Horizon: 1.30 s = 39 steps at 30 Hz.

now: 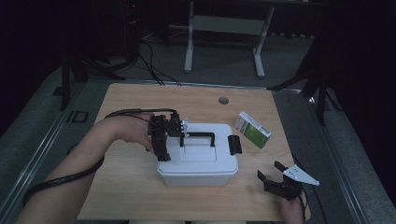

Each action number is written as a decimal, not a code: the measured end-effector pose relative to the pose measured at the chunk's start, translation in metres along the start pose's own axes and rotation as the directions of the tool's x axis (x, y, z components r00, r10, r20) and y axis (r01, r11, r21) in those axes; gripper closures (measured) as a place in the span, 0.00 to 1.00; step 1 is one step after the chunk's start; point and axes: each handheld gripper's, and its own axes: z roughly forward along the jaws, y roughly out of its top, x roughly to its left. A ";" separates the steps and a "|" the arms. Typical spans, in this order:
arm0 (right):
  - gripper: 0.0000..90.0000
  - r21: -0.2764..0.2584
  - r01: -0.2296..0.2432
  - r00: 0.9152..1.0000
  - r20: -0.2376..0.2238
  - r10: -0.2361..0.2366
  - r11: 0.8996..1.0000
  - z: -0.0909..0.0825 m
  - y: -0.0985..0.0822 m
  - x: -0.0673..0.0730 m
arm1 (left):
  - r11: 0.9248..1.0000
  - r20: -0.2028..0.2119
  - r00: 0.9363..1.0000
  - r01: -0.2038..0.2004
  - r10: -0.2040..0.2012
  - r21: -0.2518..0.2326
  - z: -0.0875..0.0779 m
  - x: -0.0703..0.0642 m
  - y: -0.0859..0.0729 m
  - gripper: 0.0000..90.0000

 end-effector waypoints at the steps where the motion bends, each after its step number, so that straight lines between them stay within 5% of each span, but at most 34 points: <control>1: 0.15 0.000 0.001 1.000 0.000 -0.001 1.000 0.000 0.000 0.000 | 1.000 0.005 1.000 0.002 -0.002 0.000 0.000 0.001 0.002 0.17; 20: 0.15 0.008 0.004 1.000 -0.009 -0.004 1.000 0.001 0.000 0.001 | 1.000 -0.005 1.000 -0.028 0.028 0.003 0.001 0.013 0.042 0.24; 39: 0.15 0.006 0.006 1.000 -0.017 -0.006 1.000 0.001 0.000 0.001 | 0.998 0.035 0.998 -0.058 0.058 0.010 0.016 0.027 0.078 0.59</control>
